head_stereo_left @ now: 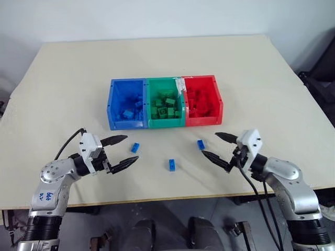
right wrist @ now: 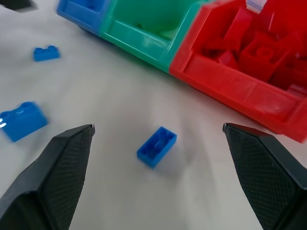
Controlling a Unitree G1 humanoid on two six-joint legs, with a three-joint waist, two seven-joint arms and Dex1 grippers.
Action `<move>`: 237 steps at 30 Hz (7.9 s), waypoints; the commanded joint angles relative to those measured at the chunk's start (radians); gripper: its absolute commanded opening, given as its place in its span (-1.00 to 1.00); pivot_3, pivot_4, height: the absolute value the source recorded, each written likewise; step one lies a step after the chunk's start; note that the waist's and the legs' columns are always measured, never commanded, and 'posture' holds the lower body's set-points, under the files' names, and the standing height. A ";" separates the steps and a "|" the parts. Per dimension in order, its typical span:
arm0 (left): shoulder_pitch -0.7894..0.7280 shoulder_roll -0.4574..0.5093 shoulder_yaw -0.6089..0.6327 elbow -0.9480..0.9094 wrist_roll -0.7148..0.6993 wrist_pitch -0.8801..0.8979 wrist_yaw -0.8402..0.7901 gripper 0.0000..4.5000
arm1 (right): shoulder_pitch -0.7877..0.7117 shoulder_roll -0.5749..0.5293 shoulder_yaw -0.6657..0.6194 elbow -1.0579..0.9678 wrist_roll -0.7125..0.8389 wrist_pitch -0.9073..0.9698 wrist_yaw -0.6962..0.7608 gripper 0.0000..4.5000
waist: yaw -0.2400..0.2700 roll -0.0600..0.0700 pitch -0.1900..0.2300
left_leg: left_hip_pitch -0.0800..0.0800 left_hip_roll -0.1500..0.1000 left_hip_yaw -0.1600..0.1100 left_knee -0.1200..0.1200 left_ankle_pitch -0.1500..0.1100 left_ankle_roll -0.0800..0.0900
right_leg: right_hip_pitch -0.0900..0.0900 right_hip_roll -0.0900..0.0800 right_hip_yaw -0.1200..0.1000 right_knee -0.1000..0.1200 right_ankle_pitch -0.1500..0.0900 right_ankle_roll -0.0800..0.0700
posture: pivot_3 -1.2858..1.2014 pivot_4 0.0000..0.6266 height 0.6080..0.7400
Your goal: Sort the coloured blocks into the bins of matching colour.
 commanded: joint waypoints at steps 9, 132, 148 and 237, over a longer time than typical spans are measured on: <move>0.047 0.001 0.025 -0.102 -0.018 -0.006 0.043 1.00 | -0.020 0.061 0.123 -0.006 -0.106 0.129 -0.133 0.42 | -0.001 0.000 0.000 | -0.001 -0.002 0.000 0.000 0.000 0.000 | 0.000 0.001 0.000 0.001 0.000 0.000 | 0.03 -0.52 1.00; -0.282 -0.190 -0.051 -0.104 0.194 0.125 0.401 -0.36 | 0.093 -0.018 -0.146 -0.135 0.274 -0.195 0.214 1.00 | 0.026 0.000 0.000 | 0.000 -0.002 0.005 0.006 -0.003 0.002 | 0.001 0.002 0.000 -0.001 0.002 0.002 | 0.03 -0.52 1.00; -0.559 -0.192 -0.081 0.239 0.300 0.102 0.540 0.34 | 0.044 0.013 -0.115 -0.151 0.248 -0.208 0.145 1.00 | 0.020 0.000 0.000 | -0.001 -0.004 0.007 0.005 -0.003 0.002 | 0.000 0.002 0.000 0.000 0.003 0.003 | 0.03 -0.52 1.00; -0.634 -0.165 -0.130 0.294 0.283 0.215 0.513 -0.47 | 0.132 -0.025 -0.203 -0.177 0.196 -0.264 0.033 1.00 | 0.019 0.000 0.000 | 0.000 -0.004 0.010 0.005 -0.004 0.003 | -0.001 0.001 0.000 -0.001 0.003 0.003 | 0.03 -0.52 1.00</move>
